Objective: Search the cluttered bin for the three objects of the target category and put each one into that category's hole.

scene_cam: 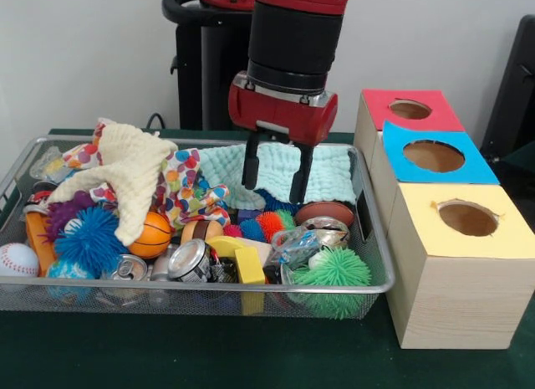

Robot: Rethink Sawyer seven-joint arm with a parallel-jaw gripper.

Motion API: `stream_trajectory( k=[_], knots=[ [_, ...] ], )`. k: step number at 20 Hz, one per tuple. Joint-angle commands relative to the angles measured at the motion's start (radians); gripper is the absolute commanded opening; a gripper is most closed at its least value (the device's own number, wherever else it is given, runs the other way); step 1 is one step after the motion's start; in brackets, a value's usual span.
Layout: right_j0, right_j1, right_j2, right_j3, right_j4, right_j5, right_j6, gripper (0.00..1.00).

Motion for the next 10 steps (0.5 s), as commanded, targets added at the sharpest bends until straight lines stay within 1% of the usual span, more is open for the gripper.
stream_trajectory(
  k=[1,3,5,10],
  knots=[
    [-0.024,0.03,0.034,-0.052,0.115,0.346,0.005,1.0],
    [-0.033,0.036,0.05,-0.066,0.128,0.348,-0.012,1.0],
    [-0.035,0.05,0.062,-0.096,0.122,0.357,-0.051,1.0],
    [-0.02,0.077,0.081,-0.135,0.114,0.355,-0.079,1.0]
  ],
)
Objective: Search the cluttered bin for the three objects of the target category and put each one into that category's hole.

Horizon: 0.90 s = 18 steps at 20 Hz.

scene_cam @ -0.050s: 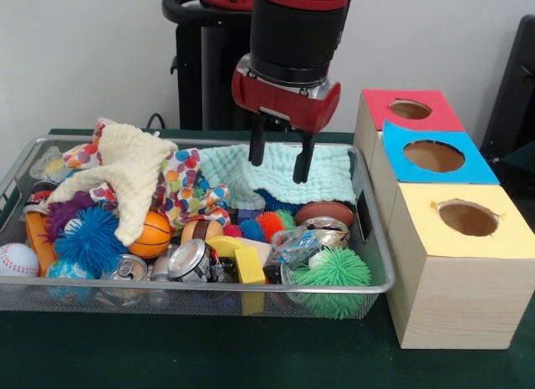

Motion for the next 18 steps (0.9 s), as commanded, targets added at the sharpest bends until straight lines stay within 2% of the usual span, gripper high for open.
stream_trajectory(
  k=[1,6,12,18],
  knots=[
    [-0.016,0.066,0.085,-0.089,0.024,0.102,-0.082,1.0],
    [-0.005,0.106,0.117,-0.195,0.0,0.159,-0.158,1.0],
    [0.007,0.146,0.151,-0.262,-0.032,0.163,-0.232,1.0],
    [0.019,0.153,0.17,-0.289,-0.055,0.186,-0.284,1.0]
  ],
)
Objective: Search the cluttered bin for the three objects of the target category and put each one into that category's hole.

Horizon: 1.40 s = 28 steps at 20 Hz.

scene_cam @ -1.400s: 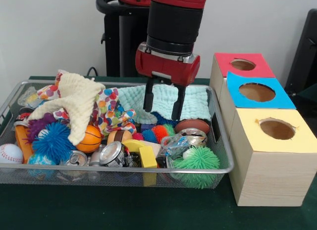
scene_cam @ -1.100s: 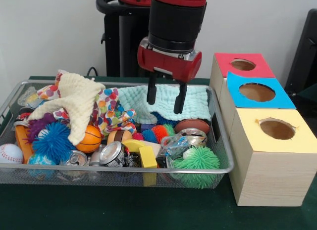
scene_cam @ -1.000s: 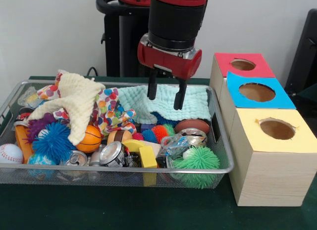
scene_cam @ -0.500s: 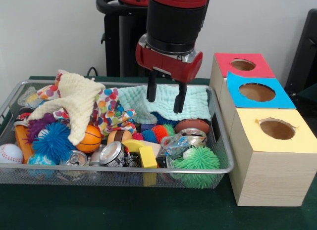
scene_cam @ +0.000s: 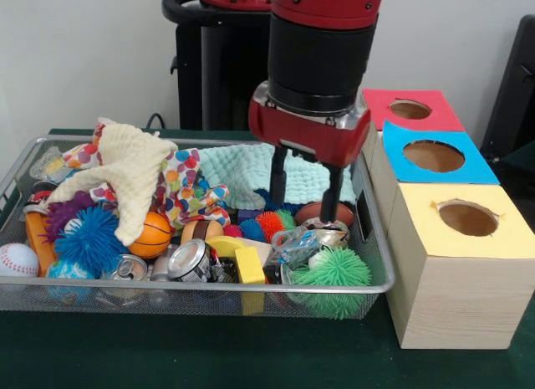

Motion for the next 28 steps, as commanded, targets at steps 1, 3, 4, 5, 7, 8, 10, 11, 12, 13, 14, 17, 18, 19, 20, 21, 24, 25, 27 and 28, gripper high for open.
stream_trajectory(
  k=[1,3,4,5,7,8,10,11,12,13,14,17,18,19,20,21,24,25,27,28],
  knots=[
    [0.011,0.056,0.115,-0.079,-0.063,0.138,-0.301,1.0],
    [0.015,0.056,0.117,-0.079,-0.066,0.136,-0.298,1.0],
    [0.015,0.057,0.12,-0.082,-0.065,0.139,-0.297,1.0],
    [0.014,0.058,0.124,-0.083,-0.064,0.145,-0.297,1.0],
    [0.012,0.059,0.131,-0.081,-0.063,0.15,-0.297,1.0],
    [0.012,0.063,0.132,-0.083,-0.061,0.152,-0.291,1.0],
    [0.012,0.082,0.137,-0.089,-0.061,0.143,-0.285,1.0],
    [0.011,0.093,0.138,-0.094,-0.061,0.138,-0.281,1.0],
    [0.012,0.102,0.137,-0.1,-0.065,0.131,-0.276,1.0],
    [0.013,0.111,0.137,-0.106,-0.069,0.126,-0.274,1.0],
    [0.013,0.119,0.137,-0.114,-0.069,0.129,-0.271,1.0],
    [0.014,0.147,0.135,-0.149,-0.074,0.155,-0.273,1.0],
    [0.013,0.155,0.136,-0.16,-0.075,0.162,-0.277,1.0],
    [0.013,0.163,0.135,-0.171,-0.076,0.171,-0.28,1.0],
    [0.012,0.167,0.134,-0.179,-0.076,0.18,-0.28,1.0],
    [0.012,0.171,0.133,-0.18,-0.075,0.181,-0.279,1.0],
    [0.011,0.19,0.132,-0.202,-0.076,0.188,-0.279,1.0],
    [0.013,0.189,0.131,-0.203,-0.077,0.19,-0.28,1.0],
    [0.014,0.187,0.13,-0.203,-0.076,0.196,-0.279,1.0],
    [0.014,0.184,0.127,-0.199,-0.075,0.2,-0.275,1.0]
  ],
)
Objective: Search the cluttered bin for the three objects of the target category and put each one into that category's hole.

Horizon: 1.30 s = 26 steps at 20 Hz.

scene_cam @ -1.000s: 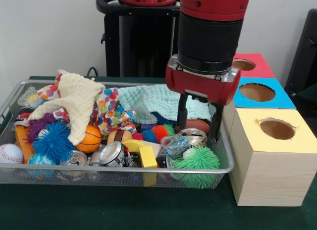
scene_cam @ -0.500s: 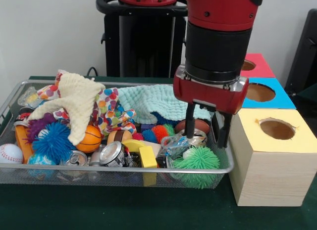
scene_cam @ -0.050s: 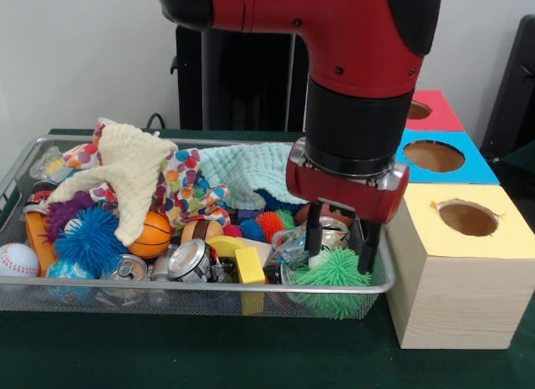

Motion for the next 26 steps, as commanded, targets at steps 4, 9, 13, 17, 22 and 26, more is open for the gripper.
stream_trajectory(
  k=[4,9,13,17,22,26],
  knots=[
    [-0.013,0.049,0.07,-0.006,-0.034,0.135,-0.258,1.0],
    [-0.019,0.077,0.078,-0.007,-0.032,0.117,-0.257,1.0],
    [-0.009,0.076,0.073,-0.005,-0.032,0.12,-0.242,1.0],
    [-0.005,0.087,0.07,-0.01,-0.041,0.113,-0.243,1.0],
    [-0.008,0.093,0.062,0.009,-0.045,0.082,-0.227,1.0],
    [-0.002,0.096,0.059,0.001,-0.048,0.093,-0.221,1.0]
  ],
)
